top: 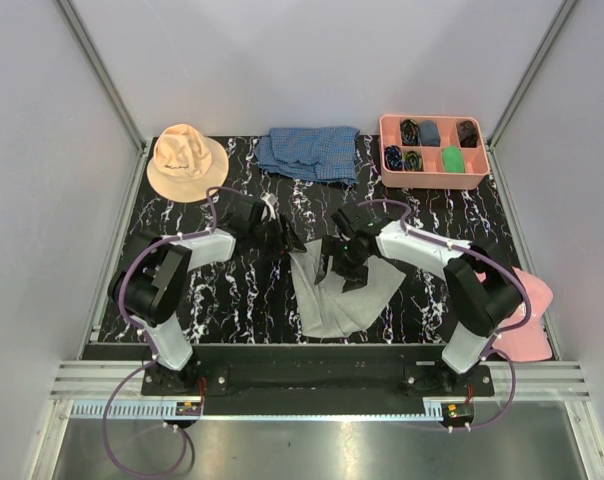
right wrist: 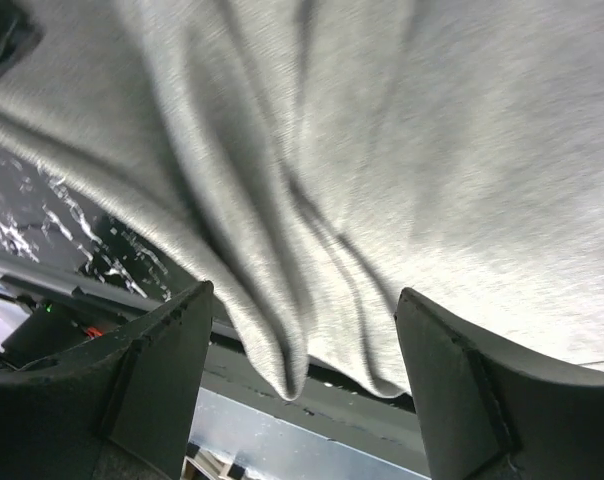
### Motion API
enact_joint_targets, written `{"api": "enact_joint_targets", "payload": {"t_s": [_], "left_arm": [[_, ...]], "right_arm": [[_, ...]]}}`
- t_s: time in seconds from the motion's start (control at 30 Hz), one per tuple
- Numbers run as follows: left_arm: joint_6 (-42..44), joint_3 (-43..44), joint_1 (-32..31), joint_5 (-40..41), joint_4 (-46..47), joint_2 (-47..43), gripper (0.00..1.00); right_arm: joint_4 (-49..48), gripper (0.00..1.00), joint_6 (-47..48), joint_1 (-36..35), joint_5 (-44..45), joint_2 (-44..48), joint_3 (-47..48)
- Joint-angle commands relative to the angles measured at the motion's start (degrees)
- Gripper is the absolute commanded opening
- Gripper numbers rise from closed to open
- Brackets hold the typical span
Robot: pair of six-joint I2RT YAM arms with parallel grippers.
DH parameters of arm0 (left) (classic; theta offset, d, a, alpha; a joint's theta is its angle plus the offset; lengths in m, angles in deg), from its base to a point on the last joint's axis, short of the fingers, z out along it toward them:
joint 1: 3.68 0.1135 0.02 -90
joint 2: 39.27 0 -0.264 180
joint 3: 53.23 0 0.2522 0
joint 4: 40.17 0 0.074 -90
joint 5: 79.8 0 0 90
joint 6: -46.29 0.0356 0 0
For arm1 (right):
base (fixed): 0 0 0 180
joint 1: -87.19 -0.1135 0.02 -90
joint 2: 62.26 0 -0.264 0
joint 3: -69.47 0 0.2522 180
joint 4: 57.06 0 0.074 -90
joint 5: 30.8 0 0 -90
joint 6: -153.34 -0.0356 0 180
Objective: Fold the napkin, place the utensils inside, and roll it up
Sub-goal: Roll the napkin with the utensil
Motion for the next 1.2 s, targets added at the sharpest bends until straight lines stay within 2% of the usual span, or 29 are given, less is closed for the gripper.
{"api": "enact_joint_targets", "payload": {"t_s": [0.0, 0.33, 0.87, 1.0, 1.17], "left_arm": [[0.1, 2.9, -1.2, -2.5, 1.3, -0.6, 0.62], [-1.2, 2.4, -1.4, -2.3, 0.2, -0.9, 0.62], [-4.1, 0.0, -1.4, 0.6, 0.0, -3.9, 0.62], [-4.6, 0.1, -1.3, 1.2, 0.0, -4.6, 0.62], [-4.6, 0.4, -1.0, 1.5, -0.3, -4.6, 0.62]], "right_arm": [[0.1, 0.82, 3.1, 4.0, 0.1, -0.2, -0.4], [-0.3, 0.82, 9.9, 9.9, 0.6, -10.5, 4.0], [1.9, 0.82, 21.3, 12.5, 3.8, -24.3, 22.2], [4.4, 0.82, 23.8, 12.8, 3.9, -26.1, 26.9], [5.0, 0.82, 24.6, 12.8, 3.5, -25.0, 26.6]]}}
